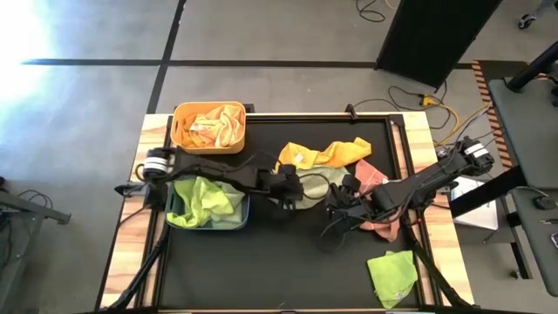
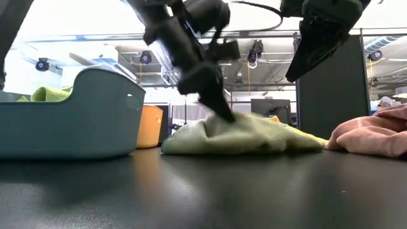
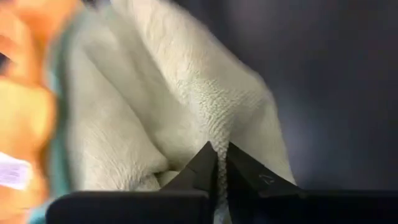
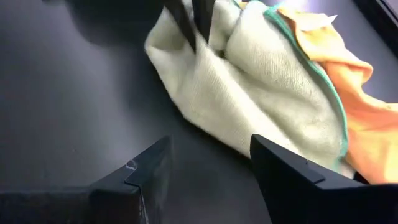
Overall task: Sort microfiber towel by color & place in baskets
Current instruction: Put the light green microfiber towel into the blue bin
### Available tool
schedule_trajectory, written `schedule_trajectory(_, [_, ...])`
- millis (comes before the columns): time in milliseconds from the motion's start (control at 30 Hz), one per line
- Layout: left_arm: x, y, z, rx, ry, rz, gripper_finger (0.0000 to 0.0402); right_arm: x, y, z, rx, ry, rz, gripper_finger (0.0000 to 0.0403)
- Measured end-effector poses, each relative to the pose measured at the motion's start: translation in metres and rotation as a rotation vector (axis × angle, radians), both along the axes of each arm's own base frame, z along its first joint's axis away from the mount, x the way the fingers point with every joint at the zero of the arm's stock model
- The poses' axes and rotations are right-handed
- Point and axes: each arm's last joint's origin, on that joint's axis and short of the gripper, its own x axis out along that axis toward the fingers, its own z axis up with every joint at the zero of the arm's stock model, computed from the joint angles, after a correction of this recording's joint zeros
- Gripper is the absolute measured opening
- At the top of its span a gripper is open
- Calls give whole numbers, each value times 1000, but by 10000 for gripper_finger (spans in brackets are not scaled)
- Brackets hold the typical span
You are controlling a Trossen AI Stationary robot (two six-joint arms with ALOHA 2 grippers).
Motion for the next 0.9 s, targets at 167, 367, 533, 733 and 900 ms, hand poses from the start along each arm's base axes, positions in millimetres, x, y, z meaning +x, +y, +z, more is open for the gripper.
schedule_trajectory(167, [-23,0,70,-1,-176,-22,1,-7,-3,6,-3,9,-1,203])
schedule_trajectory(367, [-69,4,155,-7,-436,-69,1,-15,-8,12,-72,6,-34,203])
schedule_trajectory(533, [-107,6,198,-36,-604,-79,0,-15,-9,11,-79,7,-38,203])
schedule_trajectory(733, [-159,-2,232,-200,-665,-236,0,-16,-9,8,-70,8,-53,203])
schedule_trajectory(900, [-216,-1,235,-256,-518,-110,0,-18,-9,4,-64,13,-70,203])
